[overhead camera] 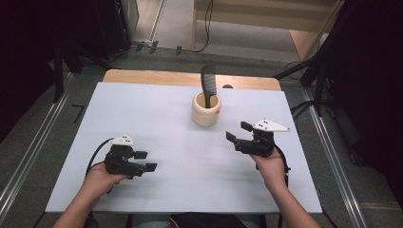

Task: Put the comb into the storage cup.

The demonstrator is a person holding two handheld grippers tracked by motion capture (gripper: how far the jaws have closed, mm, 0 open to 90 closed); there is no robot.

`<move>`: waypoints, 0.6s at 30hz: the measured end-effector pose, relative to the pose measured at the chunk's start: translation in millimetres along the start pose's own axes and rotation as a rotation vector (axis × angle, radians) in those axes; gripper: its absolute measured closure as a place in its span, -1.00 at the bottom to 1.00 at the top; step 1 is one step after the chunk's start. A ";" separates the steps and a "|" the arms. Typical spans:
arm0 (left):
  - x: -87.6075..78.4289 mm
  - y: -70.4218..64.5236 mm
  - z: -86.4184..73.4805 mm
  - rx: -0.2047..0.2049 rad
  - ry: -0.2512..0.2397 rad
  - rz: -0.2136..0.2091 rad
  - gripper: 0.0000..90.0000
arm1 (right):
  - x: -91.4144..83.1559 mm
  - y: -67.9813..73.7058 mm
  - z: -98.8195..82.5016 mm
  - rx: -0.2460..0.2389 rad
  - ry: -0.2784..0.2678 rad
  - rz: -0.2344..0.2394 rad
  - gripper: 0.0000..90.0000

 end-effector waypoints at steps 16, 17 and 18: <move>-3.1 -0.7 -0.7 -0.001 -0.013 -0.001 -0.32 | -24.0 4.8 -20.2 -0.003 0.014 0.014 -0.54; -4.1 -0.3 -1.3 0.000 -0.011 0.003 -0.32 | -25.1 4.7 -21.3 -0.001 0.013 0.017 -0.54; -5.0 0.0 -2.0 -0.002 -0.015 0.003 -0.32 | -26.3 5.0 -22.5 0.003 0.017 0.019 -0.54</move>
Point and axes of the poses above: each handheld gripper's, and its own axes: x roughly forward along the jaws, z roughly out of its top, y roughly to its left, the point moved 2 cm from there along x, roughly forward along the jaws, and after that the axes turned 1 degree about -z, right-handed, at the moved point
